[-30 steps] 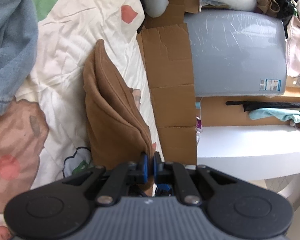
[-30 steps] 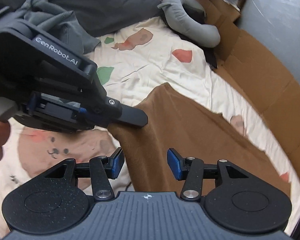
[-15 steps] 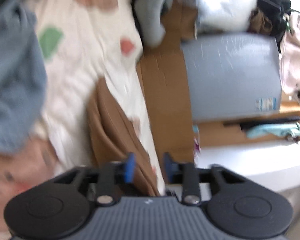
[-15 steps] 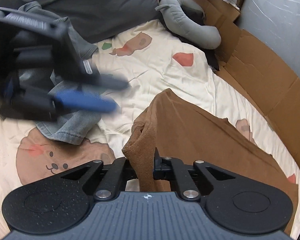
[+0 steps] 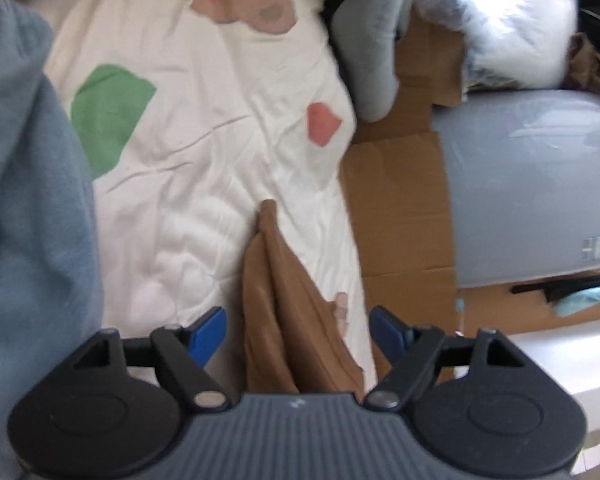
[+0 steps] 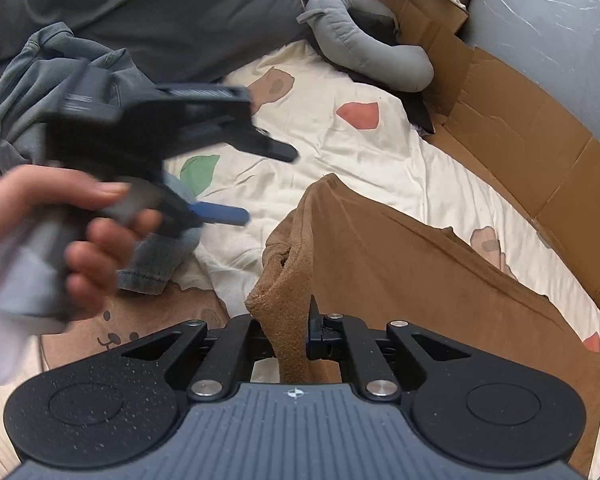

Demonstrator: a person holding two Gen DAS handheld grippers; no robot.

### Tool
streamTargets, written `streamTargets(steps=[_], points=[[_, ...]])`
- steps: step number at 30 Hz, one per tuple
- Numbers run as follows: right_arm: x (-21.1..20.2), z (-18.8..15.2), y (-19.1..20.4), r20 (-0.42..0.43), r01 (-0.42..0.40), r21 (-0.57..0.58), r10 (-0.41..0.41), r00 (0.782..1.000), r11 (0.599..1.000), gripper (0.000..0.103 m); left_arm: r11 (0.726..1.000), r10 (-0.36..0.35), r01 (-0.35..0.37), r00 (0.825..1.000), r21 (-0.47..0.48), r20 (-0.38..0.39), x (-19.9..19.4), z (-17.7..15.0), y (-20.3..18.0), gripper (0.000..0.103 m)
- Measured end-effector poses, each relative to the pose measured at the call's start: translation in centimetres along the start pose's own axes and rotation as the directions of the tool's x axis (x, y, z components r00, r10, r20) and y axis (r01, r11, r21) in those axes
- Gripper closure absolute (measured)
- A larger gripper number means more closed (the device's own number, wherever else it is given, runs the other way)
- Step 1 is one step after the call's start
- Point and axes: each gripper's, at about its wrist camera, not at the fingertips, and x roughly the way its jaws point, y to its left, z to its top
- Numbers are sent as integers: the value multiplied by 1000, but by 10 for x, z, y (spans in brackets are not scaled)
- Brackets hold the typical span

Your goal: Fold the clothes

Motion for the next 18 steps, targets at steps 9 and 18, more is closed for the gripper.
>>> streamTargets(steps=[9,18], points=[[0,-3,-5,8,-17,54,17,1000,998,99,999,33,-33,998,0,-62,37,9,1,20],[3,1,-9,-11,-52,18,53,999,998,99,998,4,-14,984,-55,-177,69,13,23,59]])
